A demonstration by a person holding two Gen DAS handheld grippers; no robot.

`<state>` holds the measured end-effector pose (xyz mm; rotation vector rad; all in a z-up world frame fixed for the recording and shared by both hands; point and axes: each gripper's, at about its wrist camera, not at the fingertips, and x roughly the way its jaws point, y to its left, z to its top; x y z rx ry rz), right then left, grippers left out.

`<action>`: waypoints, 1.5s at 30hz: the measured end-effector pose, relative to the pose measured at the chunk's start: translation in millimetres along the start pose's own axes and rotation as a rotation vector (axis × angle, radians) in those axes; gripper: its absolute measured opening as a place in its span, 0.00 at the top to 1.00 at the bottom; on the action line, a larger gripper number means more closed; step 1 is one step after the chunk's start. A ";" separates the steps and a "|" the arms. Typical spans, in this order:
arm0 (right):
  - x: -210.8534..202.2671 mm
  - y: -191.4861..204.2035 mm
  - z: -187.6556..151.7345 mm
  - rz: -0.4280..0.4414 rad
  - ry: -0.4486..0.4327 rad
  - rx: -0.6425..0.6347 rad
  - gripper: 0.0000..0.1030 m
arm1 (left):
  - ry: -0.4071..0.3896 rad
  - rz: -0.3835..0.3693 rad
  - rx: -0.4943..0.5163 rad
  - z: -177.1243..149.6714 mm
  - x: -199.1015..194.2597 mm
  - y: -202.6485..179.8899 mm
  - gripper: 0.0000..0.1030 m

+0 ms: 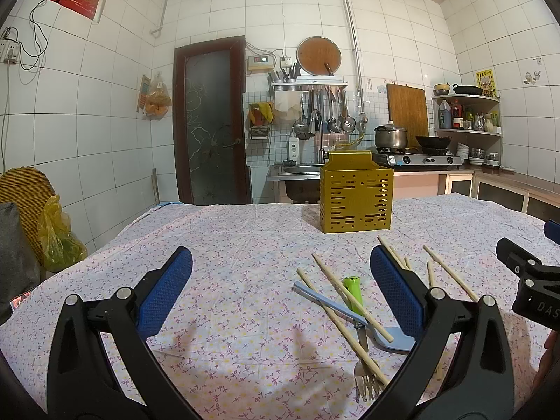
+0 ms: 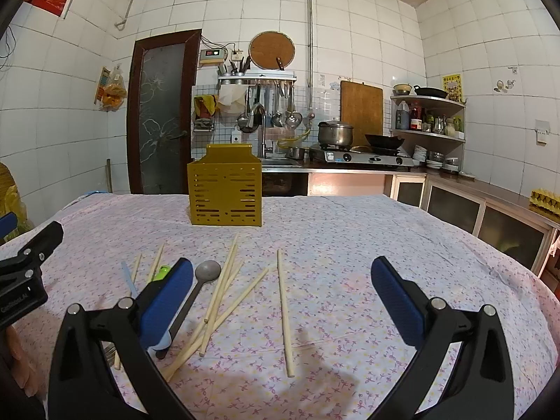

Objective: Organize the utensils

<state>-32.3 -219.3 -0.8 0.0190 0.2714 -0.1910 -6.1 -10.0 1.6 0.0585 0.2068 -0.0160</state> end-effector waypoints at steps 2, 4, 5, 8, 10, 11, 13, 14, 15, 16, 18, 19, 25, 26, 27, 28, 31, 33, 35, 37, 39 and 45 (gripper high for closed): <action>0.1 0.0 0.0 0.000 0.000 0.000 0.04 | 0.001 0.000 0.001 1.2 1.5 0.9 0.05; -0.1 -0.2 -0.5 0.002 0.000 0.000 0.04 | 0.000 -0.003 0.002 0.1 3.1 6.1 0.05; -0.3 -0.5 -0.5 0.002 0.000 0.000 0.04 | 0.000 -0.003 0.002 0.2 2.8 5.7 0.05; -0.1 -0.4 -0.5 0.001 0.000 0.000 0.04 | 0.001 -0.003 0.002 0.5 2.1 4.2 0.05; -0.2 -0.7 -0.6 0.001 0.000 -0.001 0.04 | 0.001 -0.003 0.002 0.8 1.6 3.6 0.05; 0.1 -0.5 -0.7 0.001 0.000 0.000 0.04 | -0.001 -0.003 0.002 -0.3 3.2 6.4 0.05; 0.1 -0.4 -0.8 0.001 0.001 0.000 0.04 | -0.001 -0.004 0.002 -0.2 2.4 5.7 0.05; 0.1 -0.6 -0.9 0.001 0.001 0.000 0.04 | -0.001 -0.004 0.002 -0.2 1.9 5.2 0.05; 0.1 -0.7 -1.0 0.001 0.001 0.000 0.04 | -0.001 -0.004 0.002 -0.1 1.5 4.8 0.05; 0.1 -0.7 -1.1 0.001 0.000 -0.001 0.04 | -0.001 -0.004 0.002 0.0 1.1 4.3 0.05; 0.3 -0.7 -1.1 0.001 0.000 -0.001 0.04 | -0.001 -0.004 0.002 0.1 0.3 3.2 0.05; 0.4 -0.8 -1.0 0.001 0.001 0.000 0.04 | -0.001 -0.004 0.002 0.2 0.0 2.7 0.05; 0.4 -0.5 -1.1 0.001 0.002 -0.001 0.04 | 0.000 -0.003 0.002 -0.3 2.0 5.2 0.05; 0.5 -0.5 -1.1 0.001 0.002 -0.002 0.04 | 0.000 -0.003 0.002 -0.3 1.7 4.7 0.05; 0.2 -0.7 -1.2 0.001 0.003 -0.002 0.04 | 0.000 -0.004 0.002 -0.2 1.4 4.2 0.05; 0.5 -0.5 -1.2 0.001 0.003 -0.002 0.04 | 0.001 -0.004 0.002 -0.2 1.1 3.7 0.05; 0.8 -0.3 -1.3 0.001 0.003 -0.002 0.04 | 0.003 -0.006 0.003 -0.1 0.5 1.9 0.05; 0.6 -0.6 -1.4 0.000 0.003 -0.002 0.04 | 0.003 -0.006 0.003 0.0 0.0 0.6 0.05; 1.2 -0.7 -2.3 -0.001 0.004 -0.001 0.04 | 0.004 -0.006 0.003 0.1 -0.4 -0.7 0.05; 0.9 -0.9 -2.5 -0.002 0.003 -0.002 0.04 | 0.003 -0.007 0.002 0.3 -0.9 -2.1 0.05; 0.9 -1.2 -2.3 -0.001 0.004 -0.002 0.04 | 0.001 -0.005 0.002 1.2 2.6 5.4 0.05; 1.1 -1.0 -2.0 0.000 0.007 -0.003 0.04 | 0.006 -0.005 -0.003 1.6 1.5 4.6 0.05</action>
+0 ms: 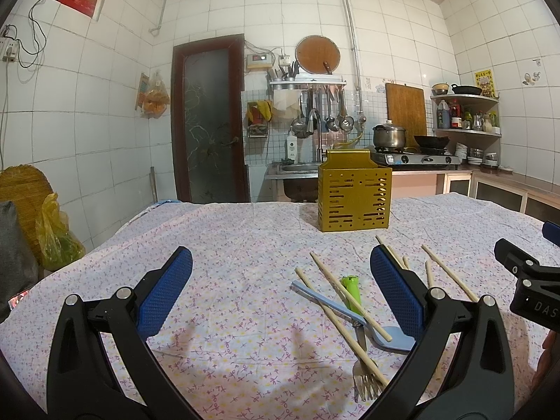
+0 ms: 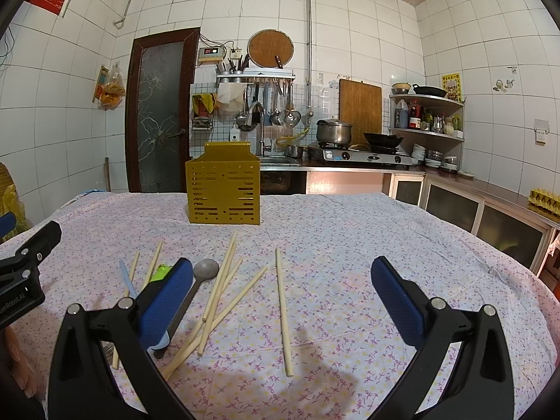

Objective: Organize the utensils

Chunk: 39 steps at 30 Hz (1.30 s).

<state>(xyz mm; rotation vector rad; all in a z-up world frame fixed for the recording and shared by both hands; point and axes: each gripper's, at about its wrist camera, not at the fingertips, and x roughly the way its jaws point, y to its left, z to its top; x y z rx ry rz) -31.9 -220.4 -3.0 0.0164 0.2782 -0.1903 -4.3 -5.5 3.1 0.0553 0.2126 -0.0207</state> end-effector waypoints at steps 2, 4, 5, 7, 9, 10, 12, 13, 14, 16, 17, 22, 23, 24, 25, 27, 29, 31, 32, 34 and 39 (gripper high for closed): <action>-0.2 0.1 -0.7 -0.001 0.001 -0.003 0.04 | 0.005 0.000 -0.001 0.2 -0.2 -0.8 0.05; -0.6 0.4 -1.1 -0.002 0.002 -0.007 0.04 | 0.006 -0.002 0.002 -0.6 -3.5 -10.7 0.05; -0.4 0.6 -1.5 -0.004 0.002 -0.008 0.04 | 0.007 0.000 0.003 -0.5 -4.1 -12.1 0.05; -0.8 0.7 -1.9 -0.004 0.003 -0.011 0.04 | 0.010 0.002 0.004 -1.0 -4.6 -13.9 0.05; -0.5 1.1 -1.9 -0.004 0.003 -0.011 0.04 | 0.014 0.004 0.006 -1.8 -1.2 -13.6 0.05; -1.0 1.0 -2.4 -0.005 0.004 -0.012 0.04 | 0.016 0.005 0.006 -1.9 -1.0 -14.6 0.05; 0.9 2.4 -3.0 -0.005 0.007 -0.014 0.04 | 0.021 0.006 0.003 -2.1 1.4 -9.9 0.05; 1.2 2.2 -2.7 -0.005 0.009 -0.015 0.04 | 0.023 0.008 0.001 -1.8 1.8 -7.4 0.05; 1.2 1.8 -2.9 -0.005 0.011 -0.016 0.04 | 0.023 0.009 -0.001 -1.4 2.0 -5.5 0.05; 1.7 1.0 -3.2 -0.004 0.015 -0.015 0.04 | 0.025 0.011 -0.003 -1.6 2.5 -5.2 0.05; 2.3 1.3 -2.8 -0.004 0.017 -0.015 0.04 | 0.027 0.013 -0.003 -1.8 3.2 -4.5 0.05; 5.7 -0.3 -1.8 -0.009 0.030 -0.006 0.04 | 0.044 0.021 -0.003 -1.7 8.5 -2.2 0.05; 6.0 -0.2 -1.6 -0.013 0.031 -0.006 0.04 | 0.048 0.026 -0.005 -1.5 9.8 -0.3 0.05; 6.0 -0.6 -1.9 -0.013 0.031 -0.006 0.04 | 0.052 0.028 -0.007 -1.6 10.8 0.3 0.05; 6.0 -0.6 -1.8 -0.013 0.032 -0.007 0.04 | 0.057 0.031 -0.009 -1.8 12.0 1.2 0.05; 7.6 -0.7 -2.6 -0.011 0.043 -0.008 0.04 | 0.068 0.034 -0.012 -2.2 15.0 2.7 0.05; 10.0 -1.0 -2.7 -0.009 0.060 -0.010 0.04 | 0.085 0.033 -0.016 -2.9 18.8 3.9 0.05; 11.7 -1.2 -2.1 -0.007 0.068 -0.008 0.04 | 0.105 0.034 -0.012 -3.5 22.9 3.6 0.05; 11.9 -0.8 -1.5 -0.006 0.071 -0.009 0.04 | 0.113 0.035 -0.009 -3.9 24.6 3.2 0.05; 13.6 -1.0 -1.7 -0.005 0.079 -0.012 0.04 | 0.131 0.035 -0.002 -5.0 28.0 1.1 0.05; 16.9 3.3 -0.7 0.005 0.095 -0.025 0.04 | 0.161 0.049 0.003 -7.8 32.4 0.0 0.05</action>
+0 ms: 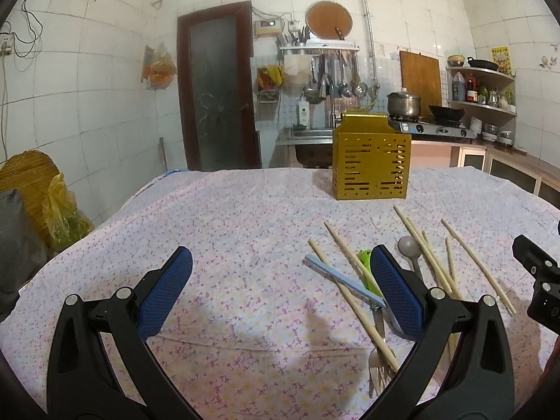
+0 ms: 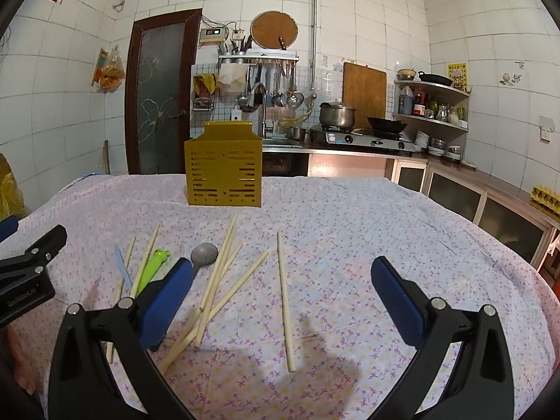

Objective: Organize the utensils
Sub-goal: 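Close the left tool on a wooden chopstick while the right tool grasps another chopstick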

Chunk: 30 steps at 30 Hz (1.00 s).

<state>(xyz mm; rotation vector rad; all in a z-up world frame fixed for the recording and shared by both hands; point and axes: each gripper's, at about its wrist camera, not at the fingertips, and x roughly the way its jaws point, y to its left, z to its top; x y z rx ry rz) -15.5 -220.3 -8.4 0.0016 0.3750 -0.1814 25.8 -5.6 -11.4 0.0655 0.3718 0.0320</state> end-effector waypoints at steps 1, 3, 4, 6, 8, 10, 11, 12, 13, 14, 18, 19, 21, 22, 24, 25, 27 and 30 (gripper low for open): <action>1.3 0.5 0.2 0.006 0.007 -0.003 0.04 | 0.006 0.001 0.000 -0.4 0.4 -0.1 0.05; 3.8 0.8 0.6 0.008 0.019 -0.004 0.04 | 0.013 0.004 -0.001 -0.7 2.1 -0.6 0.05; 4.9 1.2 0.6 0.008 0.024 -0.004 0.04 | 0.015 0.005 -0.001 -0.2 2.6 -0.7 0.05; 9.2 2.3 0.9 0.006 0.047 -0.006 0.04 | 0.025 0.006 0.002 0.2 4.4 -1.3 0.05; 17.7 3.6 2.0 0.015 0.089 -0.010 0.04 | 0.046 -0.001 0.000 1.5 8.7 -1.1 0.05; 30.2 2.4 4.0 0.031 0.144 -0.005 0.04 | 0.073 -0.013 -0.015 4.3 14.0 -0.4 0.05; 35.9 0.7 6.4 0.044 0.164 0.003 0.04 | 0.090 -0.019 -0.027 6.8 17.5 0.5 0.05; 41.5 -1.2 9.8 0.059 0.175 0.012 0.04 | 0.116 -0.029 -0.042 11.2 23.6 2.2 0.05; 47.9 -2.1 13.6 0.067 0.184 0.012 0.04 | 0.136 -0.036 -0.054 15.0 29.0 3.7 0.05; 52.8 -2.0 16.6 0.067 0.190 0.005 0.04 | 0.149 -0.036 -0.061 17.3 33.6 4.3 0.05; 81.3 -3.7 30.5 0.051 0.227 -0.009 0.04 | 0.259 -0.032 -0.048 29.6 67.8 0.4 0.05; 86.1 -5.3 32.0 0.050 0.237 -0.007 0.04 | 0.286 -0.033 -0.038 31.8 77.0 -1.6 0.05; 102.2 -8.4 35.1 0.035 0.268 -0.012 0.04 | 0.333 -0.044 -0.025 36.5 94.9 -6.4 0.05; 109.1 -9.6 35.4 0.031 0.285 -0.017 0.04 | 0.346 -0.044 -0.021 36.9 101.5 -8.5 0.05; 124.2 -11.8 36.2 0.029 0.321 -0.025 0.04 | 0.372 -0.041 -0.013 39.6 117.5 -13.7 0.05; 131.8 -13.0 36.4 0.027 0.341 -0.027 0.04 | 0.377 -0.038 -0.012 41.0 123.1 -15.4 0.05; 147.3 -14.9 38.0 0.029 0.371 -0.029 0.04 | 0.388 -0.033 -0.017 43.1 136.9 -19.4 0.05; 167.4 -14.5 40.5 -0.004 0.367 -0.060 0.04 | 0.432 -0.036 -0.030 41.7 157.2 -23.6 0.05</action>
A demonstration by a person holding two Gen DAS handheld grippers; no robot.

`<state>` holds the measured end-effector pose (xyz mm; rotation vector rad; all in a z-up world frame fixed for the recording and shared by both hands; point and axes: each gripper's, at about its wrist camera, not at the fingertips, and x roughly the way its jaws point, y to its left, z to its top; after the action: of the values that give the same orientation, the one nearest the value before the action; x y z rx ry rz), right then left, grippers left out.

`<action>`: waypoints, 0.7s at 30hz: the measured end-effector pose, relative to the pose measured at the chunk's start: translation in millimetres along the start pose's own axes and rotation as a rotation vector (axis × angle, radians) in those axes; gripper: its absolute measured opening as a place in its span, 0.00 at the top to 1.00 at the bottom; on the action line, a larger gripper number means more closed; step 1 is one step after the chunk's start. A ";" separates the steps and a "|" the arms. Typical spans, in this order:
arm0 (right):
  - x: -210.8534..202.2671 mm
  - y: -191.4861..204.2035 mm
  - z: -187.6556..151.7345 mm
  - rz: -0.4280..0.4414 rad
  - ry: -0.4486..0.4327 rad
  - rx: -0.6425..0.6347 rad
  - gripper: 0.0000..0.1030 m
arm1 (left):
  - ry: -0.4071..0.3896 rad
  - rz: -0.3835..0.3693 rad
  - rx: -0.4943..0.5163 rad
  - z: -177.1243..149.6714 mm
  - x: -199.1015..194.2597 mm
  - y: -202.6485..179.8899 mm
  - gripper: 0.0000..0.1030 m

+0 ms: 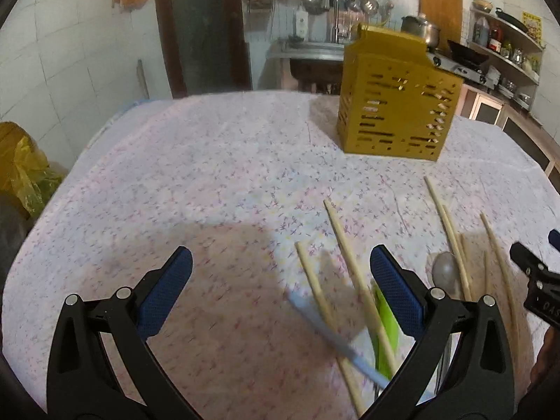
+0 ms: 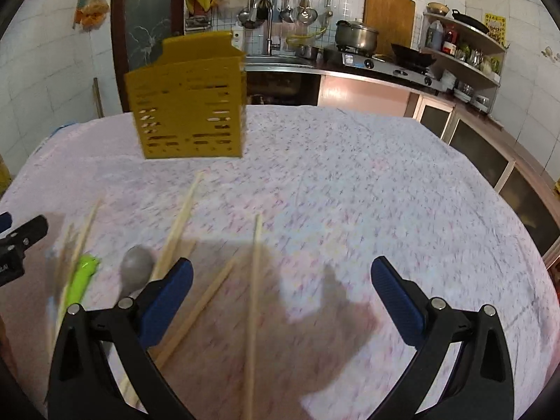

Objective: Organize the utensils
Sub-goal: 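Close the left tool on a wooden chopstick while the right tool grasps another chopstick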

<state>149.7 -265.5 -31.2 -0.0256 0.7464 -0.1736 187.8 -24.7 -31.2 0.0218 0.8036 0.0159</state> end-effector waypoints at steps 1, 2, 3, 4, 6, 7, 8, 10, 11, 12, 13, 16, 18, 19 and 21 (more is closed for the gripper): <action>5.0 -0.8 3.4 -0.010 0.002 -0.006 0.04 | 0.018 -0.011 -0.006 1.7 5.1 0.0 0.08; 9.4 -0.9 5.5 -0.018 0.004 -0.007 0.04 | 0.038 -0.023 -0.012 2.8 11.2 -0.1 0.12; 17.0 -0.7 8.9 -0.025 0.012 -0.006 0.04 | 0.052 -0.028 -0.015 3.4 15.6 -0.6 0.13; 21.8 -2.0 10.7 -0.029 0.020 -0.006 0.04 | 0.067 -0.028 -0.017 4.5 21.0 -0.6 0.15; 33.8 -3.0 12.6 -0.034 0.046 -0.003 0.04 | 0.082 -0.012 -0.019 4.8 30.3 0.2 0.16; 37.2 -4.3 12.1 -0.031 0.056 0.003 0.04 | 0.089 -0.010 -0.019 5.1 33.8 0.0 0.17; 42.1 -5.4 12.3 -0.024 0.076 0.016 0.04 | 0.099 -0.009 -0.019 5.3 38.2 -0.5 0.20; 47.3 -9.9 11.9 -0.008 0.092 0.039 0.04 | 0.132 -0.011 -0.019 6.3 49.4 -2.0 0.29; 49.9 -11.9 12.0 -0.009 0.105 0.049 0.04 | 0.149 -0.011 -0.020 6.5 54.4 -2.5 0.32; 51.7 -13.5 11.3 -0.007 0.113 0.054 0.04 | 0.152 -0.005 -0.020 5.6 55.6 -2.6 0.32; 54.3 -14.2 11.0 0.000 0.126 0.057 0.04 | 0.139 0.004 -0.016 5.7 55.5 -4.2 0.33; 59.6 -15.6 9.6 0.011 0.159 0.065 0.04 | 0.130 0.004 -0.002 4.3 54.8 -7.9 0.33; 61.1 -17.3 9.0 0.026 0.173 0.076 0.04 | 0.126 0.007 0.006 3.1 53.9 -8.3 0.34; 61.2 -17.5 7.4 0.030 0.174 0.080 0.04 | 0.127 0.004 0.003 3.1 53.4 -8.2 0.34; 62.3 -17.7 7.2 0.040 0.181 0.088 0.04 | 0.129 0.000 0.000 2.9 53.4 -7.4 0.35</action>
<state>196.9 -293.5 -66.3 0.0897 0.9186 -0.1720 227.0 -31.0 -67.8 0.0207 0.9323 0.0175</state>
